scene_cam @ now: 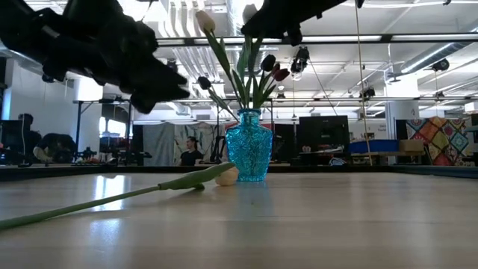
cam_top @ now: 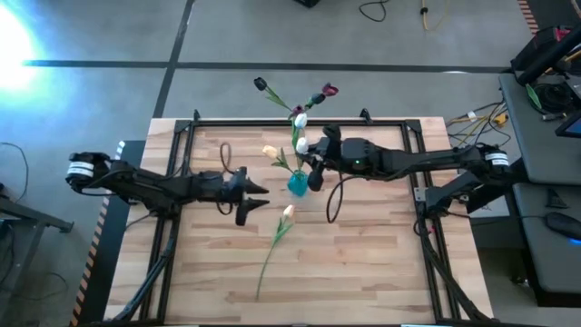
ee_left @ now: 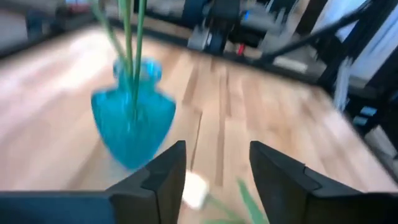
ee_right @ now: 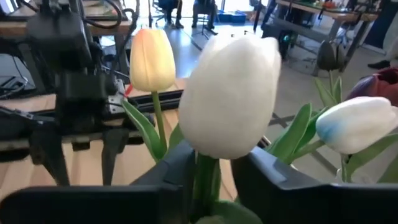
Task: Sort flowers into vase by color
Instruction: Put the white tulip into the blue vase
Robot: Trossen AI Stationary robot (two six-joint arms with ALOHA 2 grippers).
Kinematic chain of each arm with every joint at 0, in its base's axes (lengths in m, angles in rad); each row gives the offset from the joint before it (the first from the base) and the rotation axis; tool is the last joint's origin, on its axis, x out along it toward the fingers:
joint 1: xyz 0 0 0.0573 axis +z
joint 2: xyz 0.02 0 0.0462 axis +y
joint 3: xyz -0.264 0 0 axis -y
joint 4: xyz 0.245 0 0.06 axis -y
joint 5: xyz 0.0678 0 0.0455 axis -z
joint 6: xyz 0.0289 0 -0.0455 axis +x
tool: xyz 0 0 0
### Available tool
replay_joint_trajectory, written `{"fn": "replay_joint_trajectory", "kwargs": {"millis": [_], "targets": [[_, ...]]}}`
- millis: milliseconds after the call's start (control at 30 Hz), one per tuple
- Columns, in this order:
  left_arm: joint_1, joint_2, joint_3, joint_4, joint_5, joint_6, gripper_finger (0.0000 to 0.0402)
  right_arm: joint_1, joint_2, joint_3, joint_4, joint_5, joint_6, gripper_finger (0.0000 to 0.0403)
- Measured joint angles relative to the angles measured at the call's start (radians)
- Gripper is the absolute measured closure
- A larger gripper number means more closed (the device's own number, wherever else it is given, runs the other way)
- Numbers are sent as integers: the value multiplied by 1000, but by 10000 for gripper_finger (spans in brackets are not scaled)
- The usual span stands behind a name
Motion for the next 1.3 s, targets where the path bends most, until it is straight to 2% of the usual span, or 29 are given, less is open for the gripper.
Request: {"fn": "replay_joint_trajectory", "kwargs": {"millis": [200, 333, 500, 633, 933, 1300], "targets": [[-44, 111, 94, -145, -1, -51, 274, 2, -22, 34, -67, 0, 1, 252], [-71, 229, 153, -162, -1, -88, 281, 2, -53, 49, -96, 0, -7, 227], [-85, 360, 226, -216, -1, -157, 275, 2, -75, 46, -129, 0, -5, 212], [-95, 423, 261, -243, 0, -202, 253, 2, -60, 41, -136, 0, 9, 206], [-117, 443, 284, -249, 0, -250, 197, -1, 27, 66, -199, -1, 84, 174], [-117, 442, 283, -293, -37, -326, 201, -11, 90, 236, -498, 0, 132, 126]]}}
